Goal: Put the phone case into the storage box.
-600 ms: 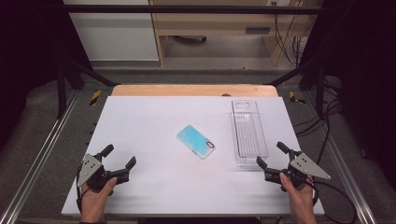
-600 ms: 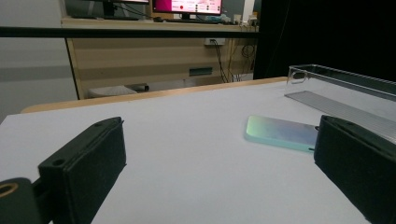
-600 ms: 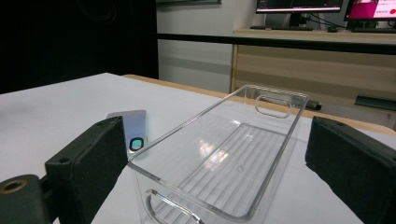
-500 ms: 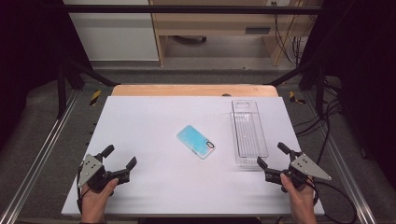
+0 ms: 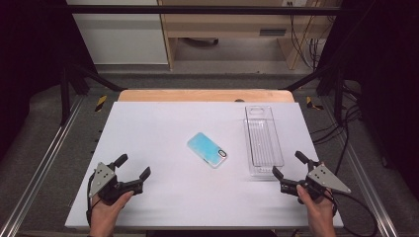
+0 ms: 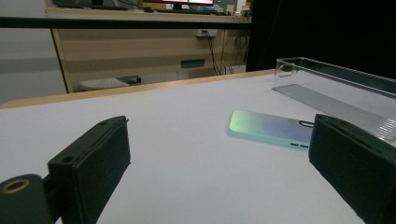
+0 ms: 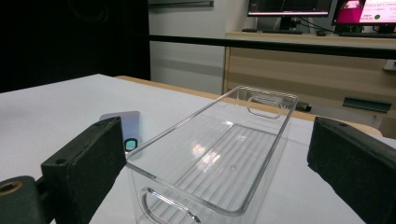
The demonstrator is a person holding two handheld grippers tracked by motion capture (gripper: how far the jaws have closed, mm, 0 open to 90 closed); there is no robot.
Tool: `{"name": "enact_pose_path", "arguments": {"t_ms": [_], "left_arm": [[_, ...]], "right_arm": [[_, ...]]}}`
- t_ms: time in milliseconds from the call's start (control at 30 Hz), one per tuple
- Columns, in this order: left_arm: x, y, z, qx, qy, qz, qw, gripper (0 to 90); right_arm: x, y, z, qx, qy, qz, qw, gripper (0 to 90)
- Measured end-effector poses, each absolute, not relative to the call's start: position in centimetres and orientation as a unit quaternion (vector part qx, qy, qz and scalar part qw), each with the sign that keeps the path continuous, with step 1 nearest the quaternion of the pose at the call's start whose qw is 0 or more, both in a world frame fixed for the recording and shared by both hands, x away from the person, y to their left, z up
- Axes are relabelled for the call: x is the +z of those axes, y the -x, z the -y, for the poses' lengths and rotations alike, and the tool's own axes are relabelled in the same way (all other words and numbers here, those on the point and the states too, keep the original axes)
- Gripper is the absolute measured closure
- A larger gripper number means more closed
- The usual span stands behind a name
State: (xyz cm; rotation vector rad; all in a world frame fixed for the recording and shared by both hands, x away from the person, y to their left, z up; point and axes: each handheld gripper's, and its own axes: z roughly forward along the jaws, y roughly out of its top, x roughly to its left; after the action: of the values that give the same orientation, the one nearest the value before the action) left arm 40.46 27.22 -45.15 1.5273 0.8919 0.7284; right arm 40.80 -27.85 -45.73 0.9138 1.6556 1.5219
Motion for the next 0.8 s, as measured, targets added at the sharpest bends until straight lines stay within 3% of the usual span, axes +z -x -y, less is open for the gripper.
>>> {"name": "enact_pose_path", "arguments": {"t_ms": [333, 800], "left_arm": [[-43.9, -41.8, -23.3, 0.289, -0.673, -0.367, 0.573, 6.1], [-42.9, -46.5, -17.4, 0.265, -0.723, -0.353, 0.532, 6.8]], "right_arm": [[-45.6, -40.7, 27.8, 0.588, -0.350, -0.639, 0.352, 4.4], [-45.6, -40.8, 27.3, 0.586, -0.341, -0.645, 0.353, 4.0]]}}
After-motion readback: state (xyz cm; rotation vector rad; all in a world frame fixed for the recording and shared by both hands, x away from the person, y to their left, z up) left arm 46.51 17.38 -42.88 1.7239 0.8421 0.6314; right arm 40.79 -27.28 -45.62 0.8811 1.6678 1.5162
